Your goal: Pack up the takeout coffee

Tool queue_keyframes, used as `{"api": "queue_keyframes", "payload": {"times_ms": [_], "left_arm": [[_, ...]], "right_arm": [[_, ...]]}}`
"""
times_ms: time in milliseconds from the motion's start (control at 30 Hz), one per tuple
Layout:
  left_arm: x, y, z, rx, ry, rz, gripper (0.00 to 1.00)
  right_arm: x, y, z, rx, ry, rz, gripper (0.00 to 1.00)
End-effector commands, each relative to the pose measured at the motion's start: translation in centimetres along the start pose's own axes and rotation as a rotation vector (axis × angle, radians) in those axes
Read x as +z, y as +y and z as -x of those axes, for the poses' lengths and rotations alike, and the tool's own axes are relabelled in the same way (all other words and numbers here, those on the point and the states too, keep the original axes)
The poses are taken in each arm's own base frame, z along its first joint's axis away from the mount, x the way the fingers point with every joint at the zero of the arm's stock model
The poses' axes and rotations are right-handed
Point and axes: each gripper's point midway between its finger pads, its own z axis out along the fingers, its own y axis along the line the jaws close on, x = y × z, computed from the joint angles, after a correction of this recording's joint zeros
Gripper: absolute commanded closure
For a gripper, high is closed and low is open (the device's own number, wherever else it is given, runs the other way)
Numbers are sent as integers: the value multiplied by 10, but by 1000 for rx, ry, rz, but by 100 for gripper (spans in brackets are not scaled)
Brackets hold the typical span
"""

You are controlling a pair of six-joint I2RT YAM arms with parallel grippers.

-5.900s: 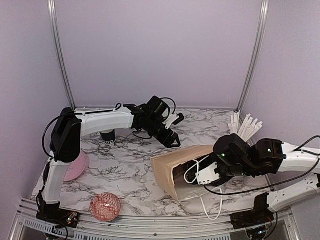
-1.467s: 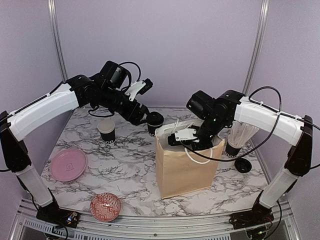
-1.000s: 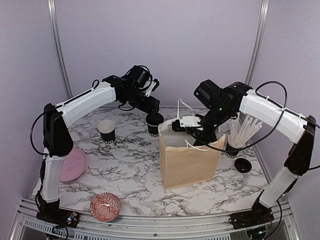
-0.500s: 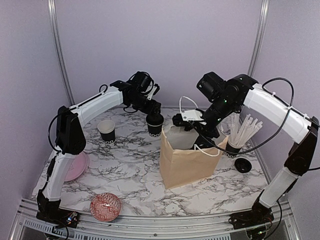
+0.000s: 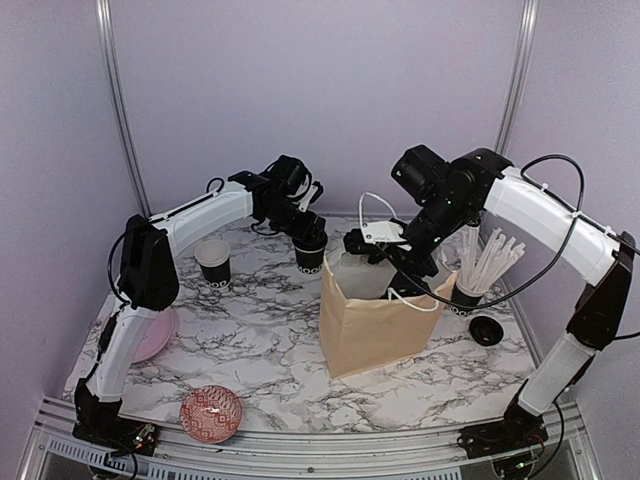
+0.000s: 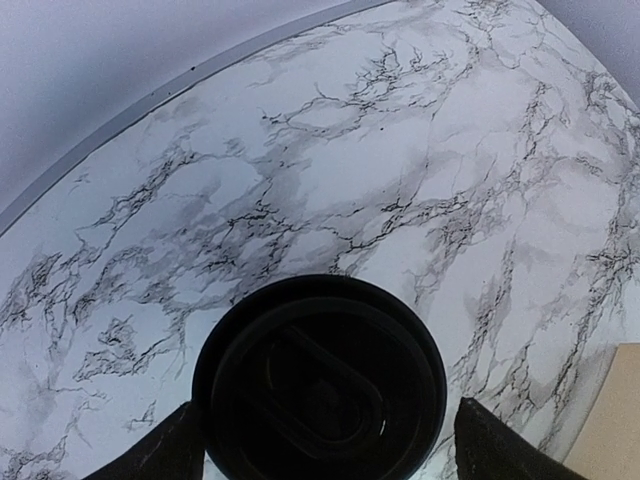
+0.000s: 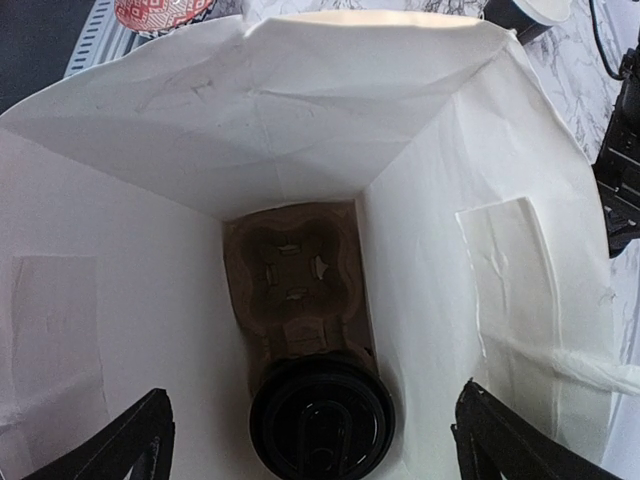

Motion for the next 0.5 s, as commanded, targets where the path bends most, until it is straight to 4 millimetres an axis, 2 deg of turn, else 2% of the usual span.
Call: {"api": "queue_keyframes", "payload": {"times_ms": [0,300,467], "left_arm": [[8,0,1,24,-6,26,14],[12,2,-5,103,6,85,23],[0,0,0,111,-6,78,32]], "right_arm": [[-6,-1,8,-13,-24,8,6],[-6,-4,7,-14,-15,-5,7],[-5,-10,3,-11,7,-35,8]]}}
